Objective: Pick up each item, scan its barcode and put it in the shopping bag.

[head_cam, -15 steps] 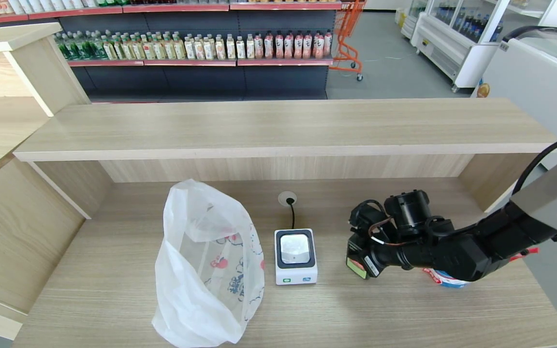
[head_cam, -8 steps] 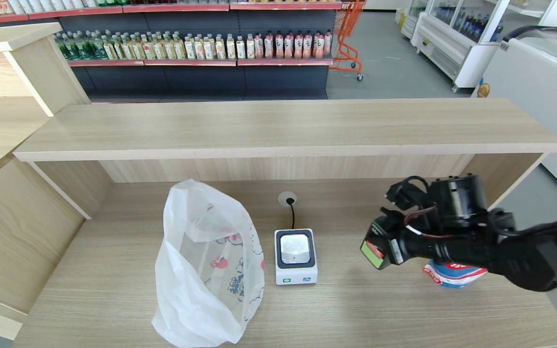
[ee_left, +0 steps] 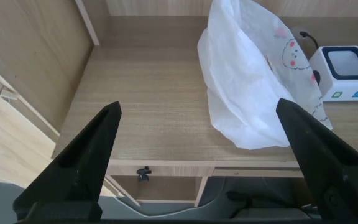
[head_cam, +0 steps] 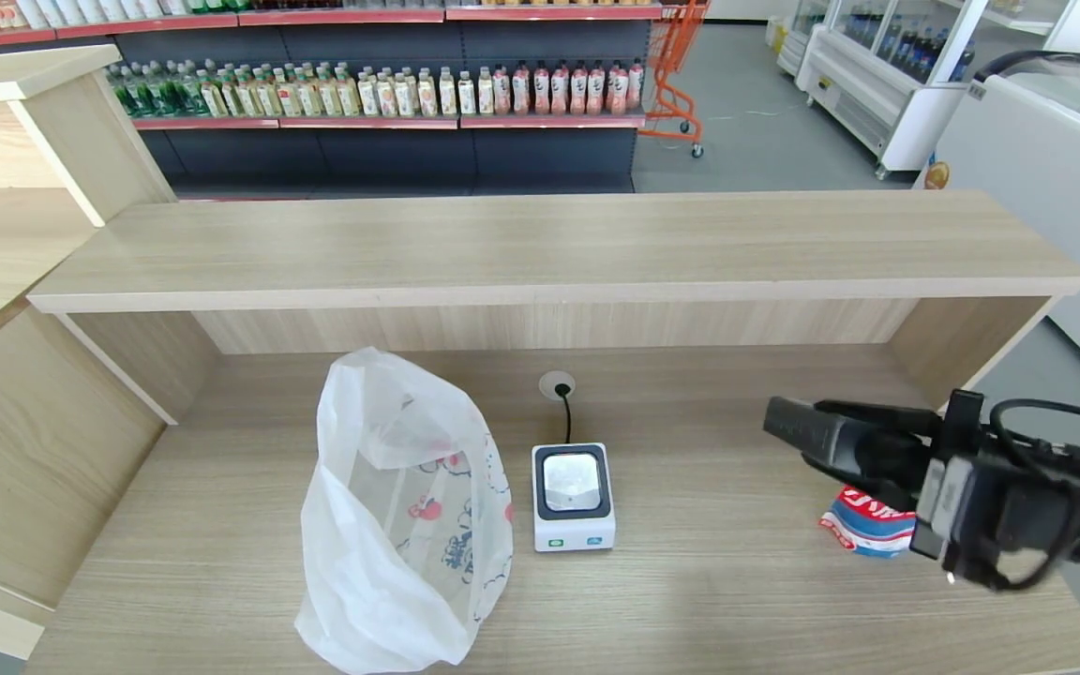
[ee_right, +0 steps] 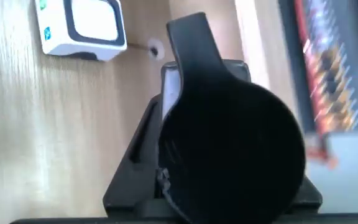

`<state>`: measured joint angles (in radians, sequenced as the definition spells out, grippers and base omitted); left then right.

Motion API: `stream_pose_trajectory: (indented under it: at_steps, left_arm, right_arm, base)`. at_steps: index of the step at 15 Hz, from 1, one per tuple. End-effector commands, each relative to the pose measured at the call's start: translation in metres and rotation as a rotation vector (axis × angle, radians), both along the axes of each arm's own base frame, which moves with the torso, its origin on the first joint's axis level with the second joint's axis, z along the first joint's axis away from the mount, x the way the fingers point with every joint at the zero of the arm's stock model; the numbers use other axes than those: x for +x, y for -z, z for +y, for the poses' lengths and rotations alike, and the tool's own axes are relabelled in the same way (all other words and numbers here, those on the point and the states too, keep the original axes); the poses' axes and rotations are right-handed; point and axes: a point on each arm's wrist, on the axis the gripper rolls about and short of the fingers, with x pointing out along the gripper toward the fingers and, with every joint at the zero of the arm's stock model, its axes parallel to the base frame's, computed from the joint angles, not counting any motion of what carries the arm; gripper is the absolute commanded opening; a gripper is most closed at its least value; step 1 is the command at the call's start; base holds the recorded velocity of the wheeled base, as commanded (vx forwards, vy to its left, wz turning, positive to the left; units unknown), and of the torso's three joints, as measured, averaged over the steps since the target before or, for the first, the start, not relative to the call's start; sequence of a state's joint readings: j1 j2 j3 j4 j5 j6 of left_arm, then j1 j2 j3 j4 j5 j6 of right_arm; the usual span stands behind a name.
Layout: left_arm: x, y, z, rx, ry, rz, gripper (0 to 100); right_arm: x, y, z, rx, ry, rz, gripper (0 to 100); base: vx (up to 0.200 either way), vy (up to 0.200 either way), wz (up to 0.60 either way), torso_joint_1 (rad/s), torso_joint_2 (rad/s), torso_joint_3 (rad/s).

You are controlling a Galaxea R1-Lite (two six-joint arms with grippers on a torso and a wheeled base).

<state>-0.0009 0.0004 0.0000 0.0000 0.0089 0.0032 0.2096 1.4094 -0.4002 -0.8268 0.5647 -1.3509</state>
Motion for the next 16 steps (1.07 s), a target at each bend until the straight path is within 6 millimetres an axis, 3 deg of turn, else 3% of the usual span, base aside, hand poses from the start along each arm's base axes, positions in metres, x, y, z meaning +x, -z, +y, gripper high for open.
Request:
stream_pose_trajectory:
  at_steps: [1,3,6,9,11,16]
  left_arm:
    - [0.0,0.0,0.0,0.0,0.0,0.0,100]
    - [0.0,0.0,0.0,0.0,-0.001,0.0,100]
    - [0.0,0.0,0.0,0.0,0.0,0.0,100]
    - [0.0,0.0,0.0,0.0,-0.001,0.0,100]
    - [0.0,0.0,0.0,0.0,-0.001,0.0,100]
    - [0.0,0.0,0.0,0.0,-0.001,0.0,100]
  right_arm:
    - [-0.007,0.015,0.01,-0.232,-0.41,-0.25,0]
    - [-0.022,0.041,0.014,-0.401,-0.632,-0.284,0]
    - [-0.039,0.053,0.024,-0.51,-0.845,-0.398,0]
    - [-0.04,0.043,0.056,-0.478,-1.032,-0.614,0]
    - [-0.045,0.044,0.068,-0.458,-1.106,-0.655,0]
    - [-0.041,0.035,0.075,-0.467,-1.122,-0.77,0]
  base:
    - [0.0,0.0,0.0,0.0,0.0,0.0]
    - [0.0,0.0,0.0,0.0,0.0,0.0]
    - [0.0,0.0,0.0,0.0,0.0,0.0]
    - [0.0,0.0,0.0,0.0,0.0,0.0]
    - [0.0,0.0,0.0,0.0,0.0,0.0]
    - [0.0,0.0,0.0,0.0,0.0,0.0]
